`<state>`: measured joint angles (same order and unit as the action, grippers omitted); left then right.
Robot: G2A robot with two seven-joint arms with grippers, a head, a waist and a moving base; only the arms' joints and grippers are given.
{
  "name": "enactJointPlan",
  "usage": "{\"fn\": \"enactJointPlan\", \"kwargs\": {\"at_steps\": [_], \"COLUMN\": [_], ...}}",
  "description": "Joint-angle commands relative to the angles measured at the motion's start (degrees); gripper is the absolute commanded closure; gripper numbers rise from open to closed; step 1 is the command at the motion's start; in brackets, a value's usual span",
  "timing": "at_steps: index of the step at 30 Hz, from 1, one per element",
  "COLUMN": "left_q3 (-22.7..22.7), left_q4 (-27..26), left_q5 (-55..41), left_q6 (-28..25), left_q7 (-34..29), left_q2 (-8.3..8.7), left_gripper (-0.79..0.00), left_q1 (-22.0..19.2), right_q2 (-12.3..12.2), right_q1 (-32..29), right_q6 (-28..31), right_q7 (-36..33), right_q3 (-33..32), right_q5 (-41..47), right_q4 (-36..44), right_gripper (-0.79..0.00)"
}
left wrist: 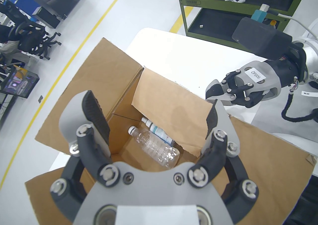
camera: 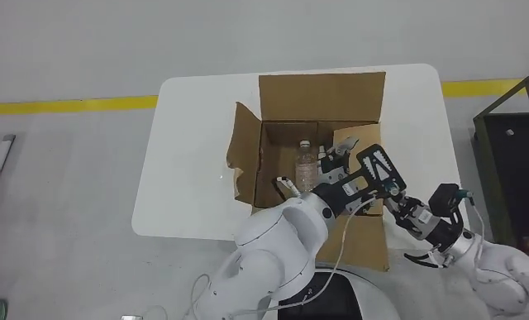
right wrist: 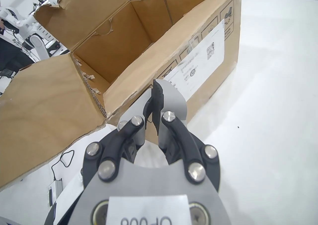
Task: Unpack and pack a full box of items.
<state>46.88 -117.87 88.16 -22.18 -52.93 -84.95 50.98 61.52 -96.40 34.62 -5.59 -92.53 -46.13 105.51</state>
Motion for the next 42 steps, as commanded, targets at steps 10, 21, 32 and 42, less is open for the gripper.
{"fn": "enactJointPlan", "kwargs": {"at_steps": [10, 21, 32, 42], "left_q3": [4.57, 10.01, 10.14, 11.02], "left_q4": [4.05, 13.96, 14.08, 21.64], "left_q5": [-14.55, -39.48, -40.14, -45.09], "left_q6": [5.32, 16.19, 16.11, 23.81], "left_q7": [11.27, 13.62, 14.79, 12.25], "left_q2": [-0.2, -1.47, -1.44, -1.65], "left_gripper": [-0.785, -0.785, -0.785, -0.785], "left_q1": [5.11, 3.96, 4.78, 4.84], "right_q2": [-0.16, -0.16, -0.09, -0.06], "right_q1": [-1.02, -2.7, -3.65, -2.51], "right_q6": [-0.22, 0.03, 0.47, 0.89], "right_q7": [0.5, 1.27, 1.68, 0.18], "right_q3": [-3.63, -5.38, -6.09, -5.03], "right_q5": [2.96, 3.62, 3.51, 3.16], "right_q4": [0.08, 0.64, 0.54, 0.6], "right_gripper": [0.0, 0.0, 0.0, 0.0]}}
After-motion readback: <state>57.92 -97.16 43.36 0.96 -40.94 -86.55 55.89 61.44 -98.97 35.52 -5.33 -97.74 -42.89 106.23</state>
